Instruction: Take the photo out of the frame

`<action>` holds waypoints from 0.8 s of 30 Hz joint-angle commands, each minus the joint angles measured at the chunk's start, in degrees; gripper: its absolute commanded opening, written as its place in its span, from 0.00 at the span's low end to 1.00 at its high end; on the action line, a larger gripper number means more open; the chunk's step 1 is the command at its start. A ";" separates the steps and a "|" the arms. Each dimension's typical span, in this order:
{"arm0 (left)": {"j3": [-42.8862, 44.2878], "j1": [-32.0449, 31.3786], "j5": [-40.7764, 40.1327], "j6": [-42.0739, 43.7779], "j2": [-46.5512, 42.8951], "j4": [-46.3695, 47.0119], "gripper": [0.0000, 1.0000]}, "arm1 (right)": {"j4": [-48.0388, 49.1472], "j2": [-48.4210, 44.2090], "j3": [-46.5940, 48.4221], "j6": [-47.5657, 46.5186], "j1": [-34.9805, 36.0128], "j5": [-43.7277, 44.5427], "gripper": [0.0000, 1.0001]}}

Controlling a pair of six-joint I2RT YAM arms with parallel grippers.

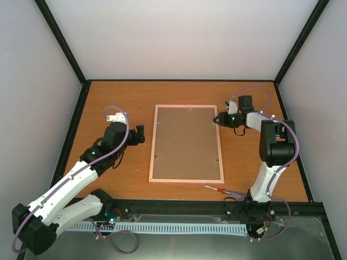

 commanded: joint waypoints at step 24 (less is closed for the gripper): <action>-3.14 0.01 1.35 13.11 -5.61 7.35 1.00 | -54.36 -42.04 -14.20 -76.52 13.68 10.48 0.37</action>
